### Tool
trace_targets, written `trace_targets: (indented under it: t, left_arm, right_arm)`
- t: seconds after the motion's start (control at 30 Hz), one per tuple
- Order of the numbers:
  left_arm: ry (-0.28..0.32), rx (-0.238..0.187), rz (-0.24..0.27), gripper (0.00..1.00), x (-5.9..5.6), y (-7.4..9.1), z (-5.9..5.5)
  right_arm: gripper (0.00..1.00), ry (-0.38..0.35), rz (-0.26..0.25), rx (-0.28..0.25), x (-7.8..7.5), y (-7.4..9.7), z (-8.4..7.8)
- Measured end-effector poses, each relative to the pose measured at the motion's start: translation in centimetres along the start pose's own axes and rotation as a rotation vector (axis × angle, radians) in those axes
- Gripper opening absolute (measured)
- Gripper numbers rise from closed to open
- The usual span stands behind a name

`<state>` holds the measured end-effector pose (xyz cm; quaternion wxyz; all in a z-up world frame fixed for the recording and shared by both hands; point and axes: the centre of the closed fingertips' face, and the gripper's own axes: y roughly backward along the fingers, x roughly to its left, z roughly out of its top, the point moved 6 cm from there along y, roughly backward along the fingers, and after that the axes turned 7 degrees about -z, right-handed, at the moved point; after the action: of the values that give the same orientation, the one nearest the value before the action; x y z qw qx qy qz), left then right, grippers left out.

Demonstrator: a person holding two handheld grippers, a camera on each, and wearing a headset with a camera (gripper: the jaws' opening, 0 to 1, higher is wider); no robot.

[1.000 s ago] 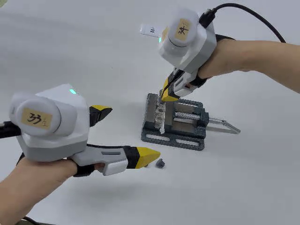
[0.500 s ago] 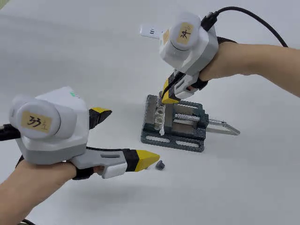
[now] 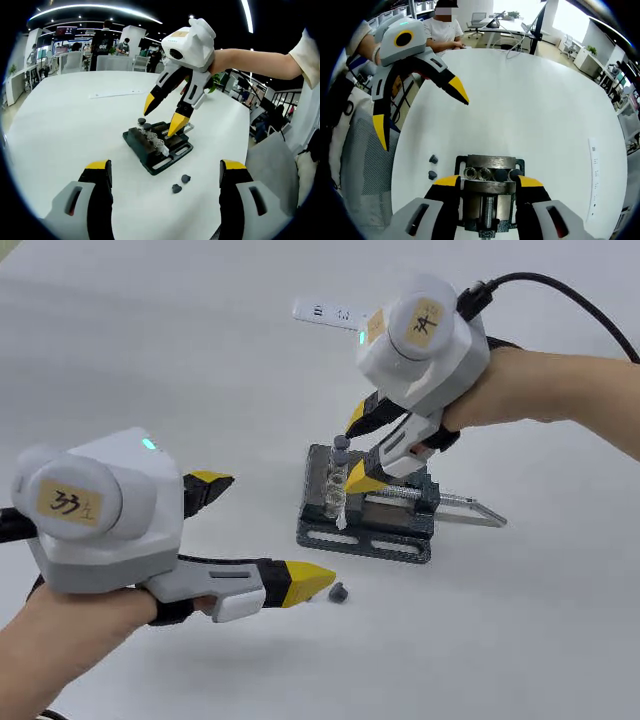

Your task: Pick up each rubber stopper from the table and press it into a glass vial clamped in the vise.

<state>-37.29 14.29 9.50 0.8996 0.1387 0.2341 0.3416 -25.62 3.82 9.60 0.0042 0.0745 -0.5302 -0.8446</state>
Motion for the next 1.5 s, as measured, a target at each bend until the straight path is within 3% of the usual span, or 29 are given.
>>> trace_targets:
  t: [0.27, 0.7, 0.87, 0.9, 0.93, 1.03, 1.13, 1.2, 1.23, 1.3, 1.5]
  left_arm:
    - [-0.017, 0.006, -0.007, 0.88, -0.4, 0.4, -0.1]
    - [-0.034, 0.015, -0.004, 0.88, -1.3, 1.5, -1.1]
    - [-0.032, 0.015, 0.002, 0.88, -1.7, 2.0, -1.5]
    - [-0.032, 0.015, 0.003, 0.88, -1.8, 2.1, -1.5]
    - [-0.031, 0.015, 0.006, 0.88, -1.9, 2.2, -1.6]
    - [-0.024, 0.008, 0.015, 0.88, -2.1, 2.5, -1.8]
    - [-0.021, 0.011, 0.021, 0.88, -2.1, 2.8, -2.1]
    - [-0.016, 0.012, 0.027, 0.87, -2.1, 2.8, -2.2]
    - [-0.015, 0.011, 0.03, 0.87, -2.1, 2.9, -2.3]
    - [-0.012, 0.01, 0.033, 0.87, -2.2, 3.0, -2.3]
    - [0.0, 0.006, 0.041, 0.87, -2.4, 3.1, -2.4]
  right_arm:
    - [0.42, -0.006, -0.002, -0.058, 2.5, 1.1, -0.2]
    - [0.4, 0.045, 0.051, -0.064, 7.2, 0.8, -0.8]
    - [0.37, 0.145, 0.094, -0.064, 8.9, -0.2, -1.3]
    - [0.34, 0.185, 0.078, -0.079, 8.9, -0.4, -1.2]
    - [0.31, 0.197, 0.1, -0.075, 9.4, -0.7, -1.5]
    - [0.3, 0.204, 0.113, -0.062, 9.8, -1.5, -1.9]
    - [0.27, 0.276, 0.129, -0.045, 10.3, -2.1, -2.4]
    - [0.24, 0.276, 0.133, -0.032, 10.4, -2.8, -2.8]
    - [0.23, 0.319, 0.141, -0.036, 10.6, -3.0, -2.9]
    - [0.19, 0.317, 0.141, -0.026, 10.7, -3.5, -3.1]
    - [0.15, 0.417, 0.142, -0.045, 11.1, -4.0, -2.8]
